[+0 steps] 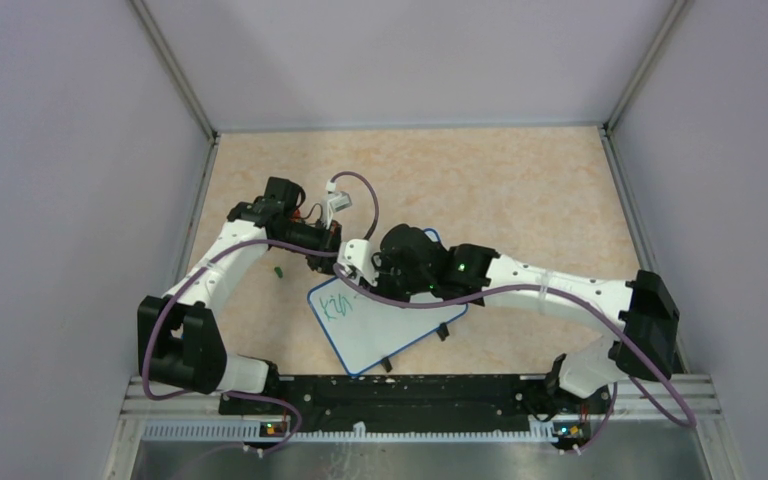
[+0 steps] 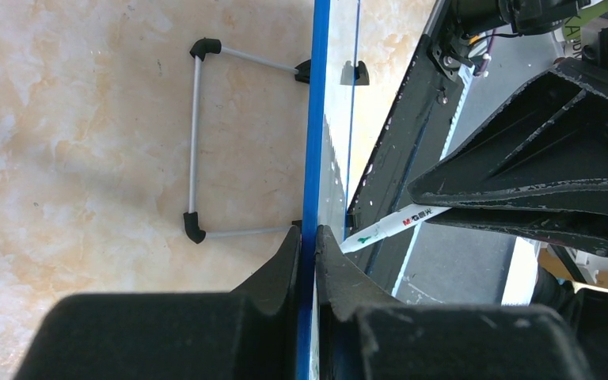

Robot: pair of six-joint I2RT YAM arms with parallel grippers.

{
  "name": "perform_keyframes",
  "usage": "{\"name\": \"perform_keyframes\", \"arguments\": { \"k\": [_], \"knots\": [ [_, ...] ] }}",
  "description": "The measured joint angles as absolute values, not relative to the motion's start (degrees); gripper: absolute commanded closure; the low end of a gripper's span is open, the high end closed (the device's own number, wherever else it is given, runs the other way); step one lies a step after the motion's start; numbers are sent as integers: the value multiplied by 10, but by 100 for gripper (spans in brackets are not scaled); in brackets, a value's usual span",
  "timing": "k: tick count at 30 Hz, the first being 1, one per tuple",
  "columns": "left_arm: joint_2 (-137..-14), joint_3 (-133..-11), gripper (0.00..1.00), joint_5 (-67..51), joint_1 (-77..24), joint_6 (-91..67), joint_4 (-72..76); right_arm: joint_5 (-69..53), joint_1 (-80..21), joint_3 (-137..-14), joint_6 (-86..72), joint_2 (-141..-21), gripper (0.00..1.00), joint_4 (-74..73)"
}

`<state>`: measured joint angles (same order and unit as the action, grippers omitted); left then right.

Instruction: Write a sentence on the whiteboard

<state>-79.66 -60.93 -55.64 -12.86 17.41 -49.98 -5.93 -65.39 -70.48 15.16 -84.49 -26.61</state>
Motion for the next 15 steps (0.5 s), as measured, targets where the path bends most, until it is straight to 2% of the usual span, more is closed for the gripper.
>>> {"name": "perform_keyframes", "arguments": {
  "k": [15],
  "knots": [
    [-797, -609, 100, -554, -129, 174, -500, -73, -654, -710, 149, -857, 100, -256]
  ]
}}
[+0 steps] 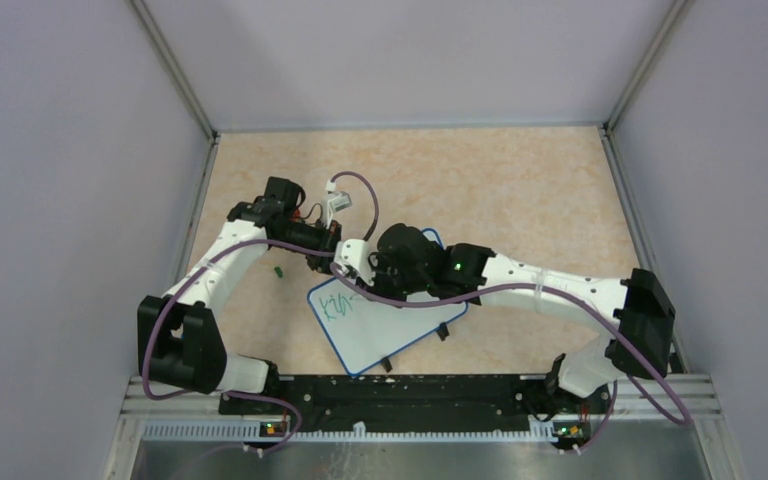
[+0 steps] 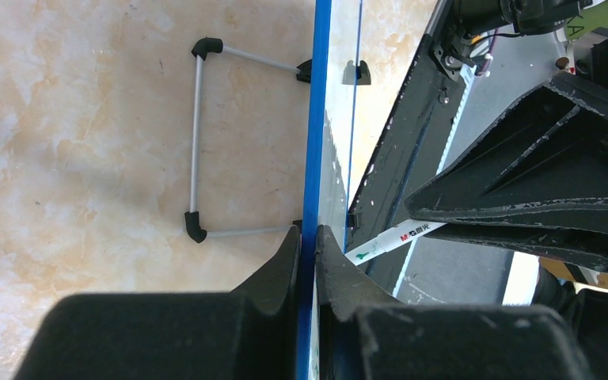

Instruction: Write a sentence on the whiteboard

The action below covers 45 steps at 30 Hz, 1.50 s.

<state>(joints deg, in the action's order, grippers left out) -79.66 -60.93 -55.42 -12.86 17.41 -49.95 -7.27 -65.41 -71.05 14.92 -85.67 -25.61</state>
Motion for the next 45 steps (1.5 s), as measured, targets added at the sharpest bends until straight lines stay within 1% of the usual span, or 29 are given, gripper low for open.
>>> {"name": "perform_keyframes", "arguments": {
  "k": [28, 45],
  "knots": [
    [-798, -609, 100, -555, -129, 174, -498, -83, -657, -690, 158, -851, 100, -260],
    [-798, -609, 100, -550, -129, 174, -495, -71, -621, -713, 127, -847, 100, -244]
  ]
}}
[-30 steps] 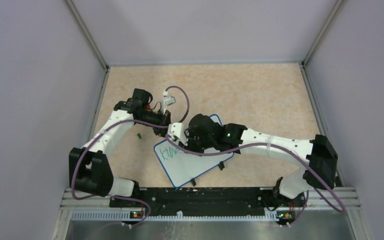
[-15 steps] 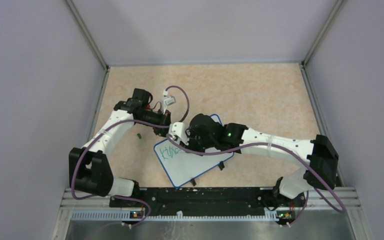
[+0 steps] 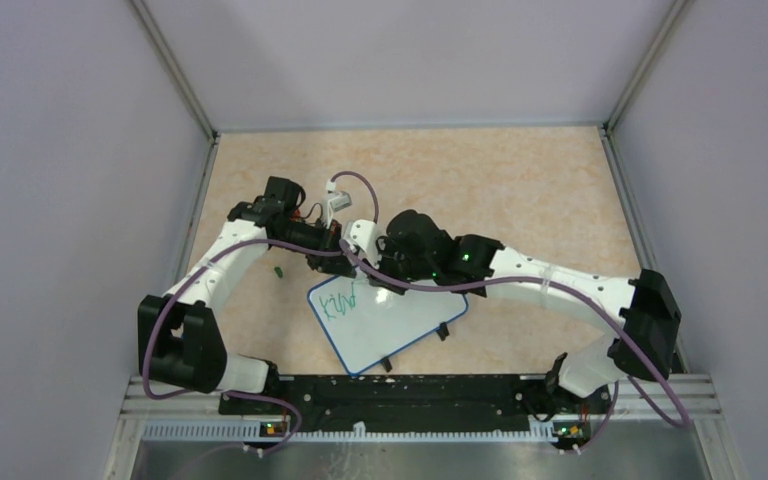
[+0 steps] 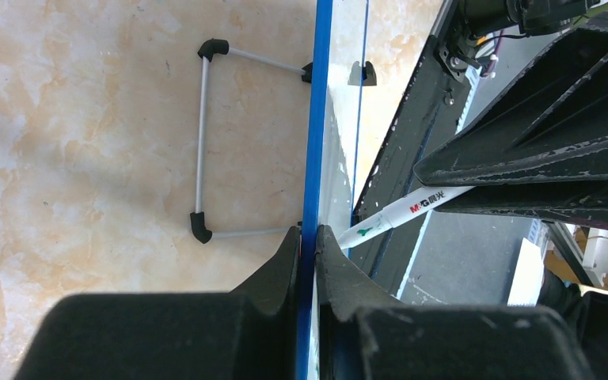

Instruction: Write a sentence on the whiteboard

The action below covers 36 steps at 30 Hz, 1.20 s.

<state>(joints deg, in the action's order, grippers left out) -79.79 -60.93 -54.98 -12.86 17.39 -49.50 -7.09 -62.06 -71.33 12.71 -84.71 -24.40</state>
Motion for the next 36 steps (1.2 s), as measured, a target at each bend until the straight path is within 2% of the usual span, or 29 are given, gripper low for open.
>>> {"name": "perform_keyframes", "arguments": {
  "k": [36],
  "knots": [
    [-800, -609, 100, -552, -129, 170, -496, -102, -640, -676, 142, -840, 100, -263]
  ]
}}
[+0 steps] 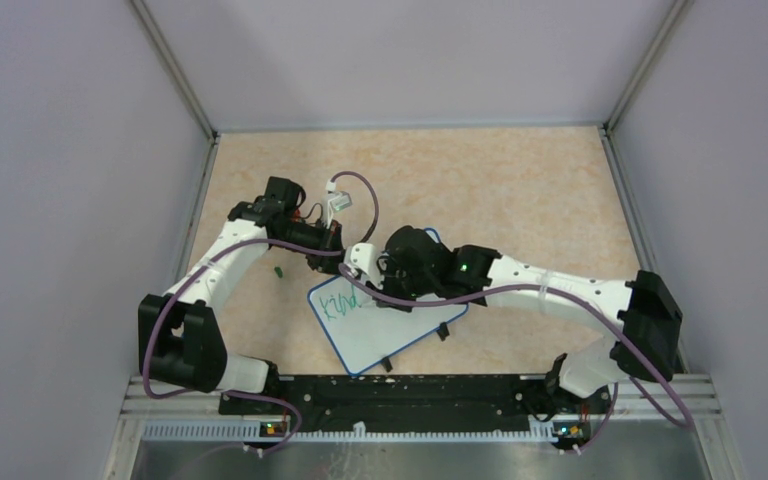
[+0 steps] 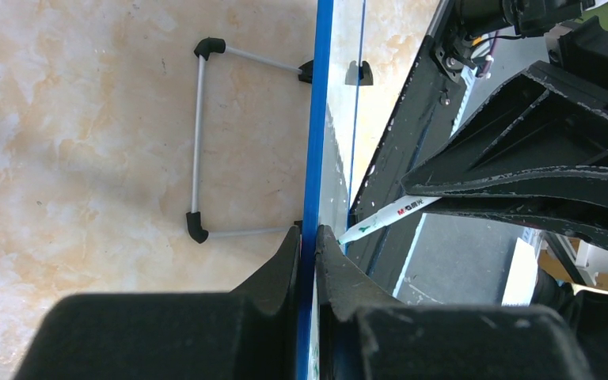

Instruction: Write a sentence on the whiteboard

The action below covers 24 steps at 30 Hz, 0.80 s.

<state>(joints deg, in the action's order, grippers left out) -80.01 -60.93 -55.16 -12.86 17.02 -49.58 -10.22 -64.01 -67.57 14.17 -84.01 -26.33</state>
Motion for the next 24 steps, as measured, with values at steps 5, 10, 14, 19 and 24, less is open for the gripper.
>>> {"name": "perform_keyframes", "arguments": {
  "k": [5, 10, 14, 19, 24],
  "knots": [
    [-800, -609, 100, -554, -129, 170, -496, -103, -640, -675, 150, -833, 100, -283],
    [-800, -609, 100, -555, -131, 167, -496, -113, -640, -676, 154, -821, 100, -301],
    [-800, -609, 100, -555, -132, 166, -496, -130, -635, -679, 154, -814, 100, -310],
    [-800, -609, 100, -555, -132, 166, -496, -151, -610, -679, 154, -806, 100, -310],
    [-800, -609, 100, -555, -132, 166, -496, -165, -597, -679, 153, -798, 100, -308]
  ]
}}
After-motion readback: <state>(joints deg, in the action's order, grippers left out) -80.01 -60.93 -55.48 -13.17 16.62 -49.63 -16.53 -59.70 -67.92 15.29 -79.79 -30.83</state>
